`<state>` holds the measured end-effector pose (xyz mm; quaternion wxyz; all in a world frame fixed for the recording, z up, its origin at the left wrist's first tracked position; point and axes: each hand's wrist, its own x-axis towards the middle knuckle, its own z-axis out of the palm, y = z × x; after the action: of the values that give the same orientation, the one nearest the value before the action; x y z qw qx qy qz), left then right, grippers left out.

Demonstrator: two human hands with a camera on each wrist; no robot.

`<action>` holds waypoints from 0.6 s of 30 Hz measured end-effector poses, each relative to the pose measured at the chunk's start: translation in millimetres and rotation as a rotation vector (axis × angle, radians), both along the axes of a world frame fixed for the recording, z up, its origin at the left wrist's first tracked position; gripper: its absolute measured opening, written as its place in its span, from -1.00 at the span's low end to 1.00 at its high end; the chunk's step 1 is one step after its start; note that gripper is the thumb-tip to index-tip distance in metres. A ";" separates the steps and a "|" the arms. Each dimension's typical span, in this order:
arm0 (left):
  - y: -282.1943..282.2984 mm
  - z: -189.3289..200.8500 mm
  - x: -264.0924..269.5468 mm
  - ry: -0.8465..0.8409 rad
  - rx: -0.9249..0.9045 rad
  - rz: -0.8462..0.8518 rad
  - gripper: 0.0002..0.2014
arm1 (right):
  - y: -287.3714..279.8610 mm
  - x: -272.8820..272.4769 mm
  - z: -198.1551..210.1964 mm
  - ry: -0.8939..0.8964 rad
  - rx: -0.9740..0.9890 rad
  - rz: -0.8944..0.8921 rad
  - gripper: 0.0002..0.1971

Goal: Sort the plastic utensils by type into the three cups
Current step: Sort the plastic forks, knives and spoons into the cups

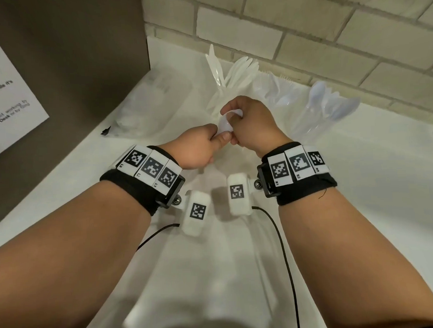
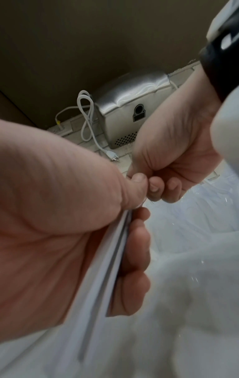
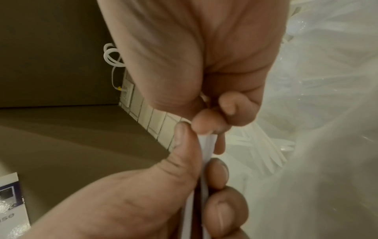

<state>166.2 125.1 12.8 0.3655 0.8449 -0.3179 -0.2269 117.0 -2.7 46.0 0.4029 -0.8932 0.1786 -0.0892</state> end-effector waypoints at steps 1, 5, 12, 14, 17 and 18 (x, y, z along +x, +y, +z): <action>2.0 -0.9 -0.2 0.008 0.001 -0.001 -0.53 | 1.7 -0.3 -1.4 0.000 0.002 0.004 -0.80; 7.0 -1.9 2.6 -0.020 -0.028 0.013 -0.50 | 0.9 -3.0 0.6 0.006 -0.042 -0.008 -0.80; 43.4 7.3 63.9 -0.414 0.245 0.527 -0.48 | -65.2 -28.9 55.1 -0.350 -0.440 -0.357 -0.63; 50.2 7.6 78.9 -0.334 0.356 0.574 -0.44 | -85.0 -38.8 69.9 -0.425 -0.556 -0.463 -0.64; 49.8 2.3 89.6 -0.205 0.511 0.490 -0.46 | -105.4 -42.7 73.6 -0.376 -0.645 -0.548 -0.60; 47.5 0.0 88.3 -0.191 0.530 0.469 -0.48 | -110.1 -41.9 70.3 -0.323 -0.662 -0.559 -0.59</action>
<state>254.4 172.6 12.8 0.1447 0.9775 -0.0786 -0.1314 75.1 -112.8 116.3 0.0792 -0.8661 0.3096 -0.3845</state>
